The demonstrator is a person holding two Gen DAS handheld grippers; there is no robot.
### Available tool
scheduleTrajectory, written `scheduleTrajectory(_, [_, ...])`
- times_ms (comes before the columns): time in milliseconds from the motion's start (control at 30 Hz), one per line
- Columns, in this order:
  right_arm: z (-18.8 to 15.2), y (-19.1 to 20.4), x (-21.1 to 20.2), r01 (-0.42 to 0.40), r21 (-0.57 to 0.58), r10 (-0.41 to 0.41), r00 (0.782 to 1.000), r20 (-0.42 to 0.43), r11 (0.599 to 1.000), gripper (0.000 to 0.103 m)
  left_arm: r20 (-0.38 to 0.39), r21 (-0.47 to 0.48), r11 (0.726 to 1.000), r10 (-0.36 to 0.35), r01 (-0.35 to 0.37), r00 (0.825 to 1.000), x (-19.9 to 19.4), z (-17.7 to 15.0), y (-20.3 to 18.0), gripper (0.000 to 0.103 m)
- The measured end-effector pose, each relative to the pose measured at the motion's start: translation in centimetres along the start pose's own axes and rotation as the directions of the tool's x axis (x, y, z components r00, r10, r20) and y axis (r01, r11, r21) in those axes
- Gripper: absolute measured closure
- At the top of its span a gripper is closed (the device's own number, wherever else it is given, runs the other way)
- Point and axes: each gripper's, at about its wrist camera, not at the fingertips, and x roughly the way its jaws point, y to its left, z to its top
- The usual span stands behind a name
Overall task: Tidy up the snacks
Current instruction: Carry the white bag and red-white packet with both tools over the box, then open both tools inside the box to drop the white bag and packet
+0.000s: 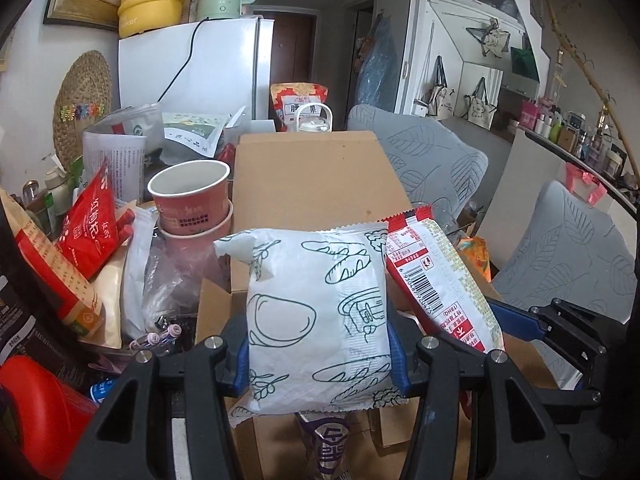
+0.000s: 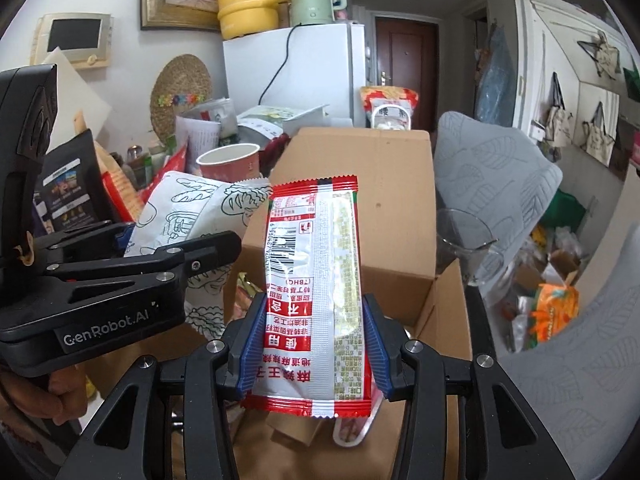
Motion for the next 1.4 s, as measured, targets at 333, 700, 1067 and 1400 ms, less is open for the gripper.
scheduleTrajectory(333, [-0.9, -1.1, 3.0, 0.031, 0.030, -0.029, 0.995, -0.093, 0.999, 0.058, -0.114, 0.021, 0.999, 0.043, -0.040, 0.993, 3.6, -1.4, -0.1, 0.051])
scheduleTrajectory(700, [-1.9, -2.2, 5.5, 0.100, 0.037, -0.090, 0.972, -0.217, 0.994, 0.057, -0.222, 0.064, 0.994, 0.100, -0.088, 0.970, 6.6, -2.7, -0.7, 0.051])
scheduleTrajectory(1067, [-2.4, -1.8, 6.1, 0.116, 0.019, -0.107, 0.959, -0.261, 0.993, 0.051, -0.298, 0.071, 0.992, 0.124, -0.107, 0.947, 8.4, -3.0, -0.6, 0.046])
scheduleTrajectory(1400, [-2.4, -1.6, 5.3, 0.091, 0.035, -0.079, 0.963, -0.259, 0.995, 0.042, -0.297, 0.052, 0.993, 0.121, -0.111, 0.947, 7.8, -2.8, -1.0, 0.038])
